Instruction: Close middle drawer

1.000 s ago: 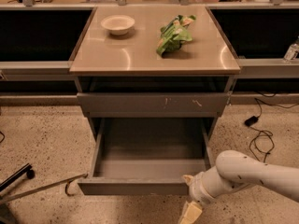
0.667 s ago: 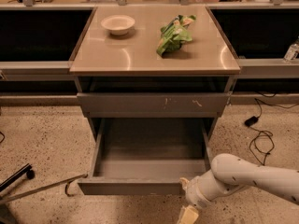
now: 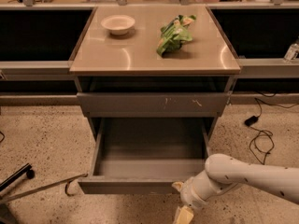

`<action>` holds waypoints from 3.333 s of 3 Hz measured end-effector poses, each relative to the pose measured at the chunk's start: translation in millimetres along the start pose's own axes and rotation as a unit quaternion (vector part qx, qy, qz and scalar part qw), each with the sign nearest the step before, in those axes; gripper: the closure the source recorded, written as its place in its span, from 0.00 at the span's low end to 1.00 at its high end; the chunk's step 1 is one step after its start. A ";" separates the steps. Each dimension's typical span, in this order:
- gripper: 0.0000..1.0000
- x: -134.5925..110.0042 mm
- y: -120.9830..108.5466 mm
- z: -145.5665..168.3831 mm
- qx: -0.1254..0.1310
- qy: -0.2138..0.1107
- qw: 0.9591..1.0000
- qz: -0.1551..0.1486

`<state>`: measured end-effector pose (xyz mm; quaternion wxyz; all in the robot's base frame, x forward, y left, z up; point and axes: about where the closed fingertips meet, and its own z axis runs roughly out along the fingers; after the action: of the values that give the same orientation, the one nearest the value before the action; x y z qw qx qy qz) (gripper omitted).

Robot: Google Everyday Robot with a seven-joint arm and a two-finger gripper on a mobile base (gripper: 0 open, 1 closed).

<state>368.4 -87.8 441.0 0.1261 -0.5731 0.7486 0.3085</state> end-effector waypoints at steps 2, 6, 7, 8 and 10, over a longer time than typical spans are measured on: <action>0.00 13.7 -30.3 38.9 -0.029 0.007 1.000 0.001; 0.00 -4.0 -101.1 56.1 -0.002 0.000 1.000 -0.004; 0.00 -19.5 -120.9 46.1 0.015 0.016 1.000 -0.014; 0.00 -42.7 -144.5 33.8 0.034 0.039 0.998 -0.034; 0.00 -61.8 -157.0 23.9 0.051 0.050 0.996 -0.051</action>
Offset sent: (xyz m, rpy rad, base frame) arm 0.0413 0.0089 -0.0814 -0.0081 0.0667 0.0452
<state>530.6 -49.1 406.1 0.1333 -0.6182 0.7385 0.2339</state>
